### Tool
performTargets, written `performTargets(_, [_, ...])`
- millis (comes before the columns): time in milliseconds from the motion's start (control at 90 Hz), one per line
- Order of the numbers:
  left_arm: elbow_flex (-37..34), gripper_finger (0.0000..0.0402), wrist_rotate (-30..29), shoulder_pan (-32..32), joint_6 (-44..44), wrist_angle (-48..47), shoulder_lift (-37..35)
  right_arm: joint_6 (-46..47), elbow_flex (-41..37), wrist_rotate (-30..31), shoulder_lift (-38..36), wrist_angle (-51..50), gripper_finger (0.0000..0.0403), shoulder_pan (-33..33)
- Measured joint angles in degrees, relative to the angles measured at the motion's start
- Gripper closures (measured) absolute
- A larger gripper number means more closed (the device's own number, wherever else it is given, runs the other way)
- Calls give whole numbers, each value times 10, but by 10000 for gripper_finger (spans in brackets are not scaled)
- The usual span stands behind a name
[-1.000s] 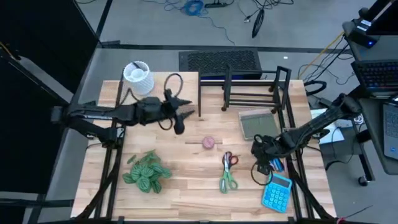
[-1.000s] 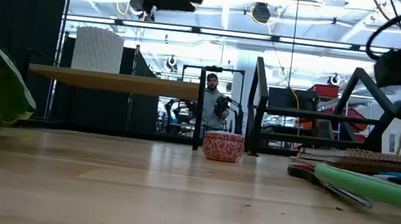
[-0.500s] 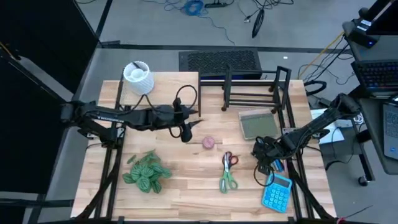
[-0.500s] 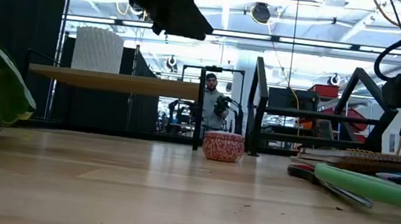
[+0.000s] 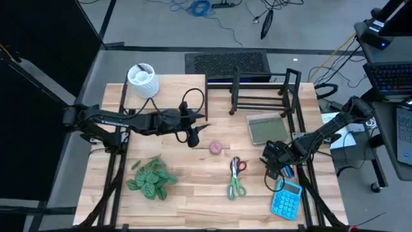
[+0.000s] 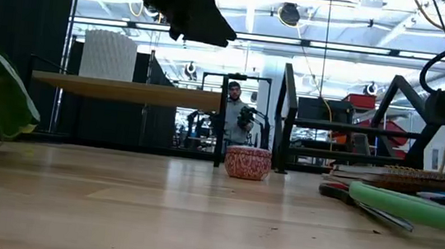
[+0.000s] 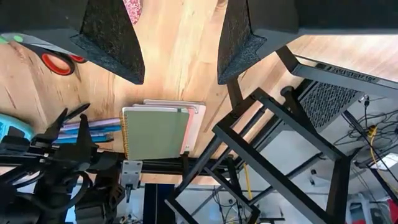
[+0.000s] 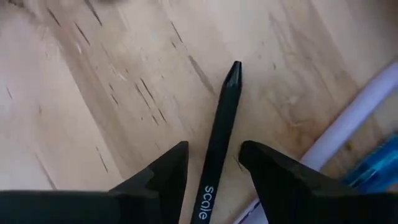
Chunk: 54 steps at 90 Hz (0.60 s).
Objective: Stock shelves
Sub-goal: Put the black pen into the white pen holder
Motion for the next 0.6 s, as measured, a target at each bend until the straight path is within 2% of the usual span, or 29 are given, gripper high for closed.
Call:
performTargets(278, [0,212,0,0,1,0,0,18,3,18,33,10,248,0])
performTargets(600, [0,212,0,0,1,0,0,60,2,41,37,29,248,0])
